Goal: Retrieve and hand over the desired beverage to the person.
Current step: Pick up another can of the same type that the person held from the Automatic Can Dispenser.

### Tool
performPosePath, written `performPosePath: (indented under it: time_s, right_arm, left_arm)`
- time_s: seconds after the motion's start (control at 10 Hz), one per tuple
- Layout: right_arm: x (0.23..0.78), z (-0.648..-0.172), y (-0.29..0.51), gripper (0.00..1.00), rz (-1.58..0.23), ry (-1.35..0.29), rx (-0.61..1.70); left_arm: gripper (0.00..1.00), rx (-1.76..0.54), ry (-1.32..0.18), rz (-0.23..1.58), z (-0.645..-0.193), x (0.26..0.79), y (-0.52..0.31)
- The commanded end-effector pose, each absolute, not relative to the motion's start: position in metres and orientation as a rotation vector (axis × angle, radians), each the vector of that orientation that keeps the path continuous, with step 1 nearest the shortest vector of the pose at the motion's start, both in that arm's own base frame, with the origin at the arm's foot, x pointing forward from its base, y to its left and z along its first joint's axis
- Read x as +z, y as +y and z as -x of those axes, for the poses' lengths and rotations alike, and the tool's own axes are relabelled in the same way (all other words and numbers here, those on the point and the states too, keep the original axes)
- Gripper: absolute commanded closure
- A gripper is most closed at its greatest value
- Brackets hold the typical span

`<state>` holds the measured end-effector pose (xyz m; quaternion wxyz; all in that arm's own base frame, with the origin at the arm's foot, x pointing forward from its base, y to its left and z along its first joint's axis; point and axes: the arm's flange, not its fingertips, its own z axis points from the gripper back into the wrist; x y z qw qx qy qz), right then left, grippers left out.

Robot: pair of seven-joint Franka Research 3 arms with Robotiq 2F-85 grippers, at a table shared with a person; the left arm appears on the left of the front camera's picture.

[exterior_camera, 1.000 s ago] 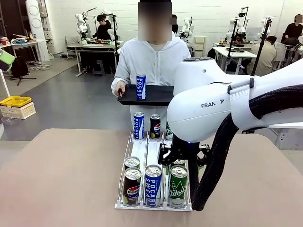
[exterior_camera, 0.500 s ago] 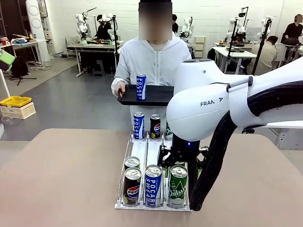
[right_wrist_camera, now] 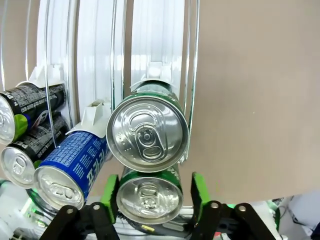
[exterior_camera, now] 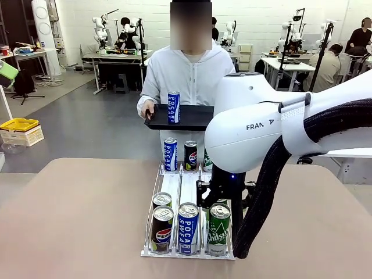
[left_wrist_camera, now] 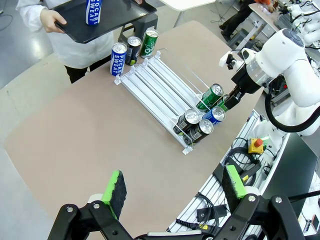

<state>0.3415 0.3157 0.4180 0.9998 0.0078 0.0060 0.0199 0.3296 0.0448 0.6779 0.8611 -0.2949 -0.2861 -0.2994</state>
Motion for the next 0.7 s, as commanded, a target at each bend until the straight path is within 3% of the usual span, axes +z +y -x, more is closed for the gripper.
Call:
performPosePath:
  time_s: [0.0, 0.1, 0.2, 0.3, 0.6]
  right_arm:
    - [0.414, -0.343, 0.315, 1.0, -0.013, -0.002, 0.062]
    - [0.414, -0.343, 0.315, 1.0, -0.016, 0.001, 0.064]
    - [0.413, -0.343, 0.315, 0.86, -0.016, 0.002, 0.068]
    - [0.413, -0.343, 0.316, 0.97, -0.015, 0.006, 0.07]
    - [0.426, -0.34, 0.32, 1.0, 0.028, 0.053, 0.026]
  left_arm:
    - [0.0, -0.639, -0.609, 0.62, -0.329, 0.678, 0.046]
    - [0.0, -0.639, -0.609, 0.62, -0.329, 0.678, 0.046]
    - [0.0, -0.639, -0.609, 0.62, -0.329, 0.678, 0.046]
    - [0.0, -0.639, -0.609, 0.62, -0.329, 0.678, 0.046]
    - [0.0, -0.639, -0.609, 0.62, -0.329, 0.678, 0.046]
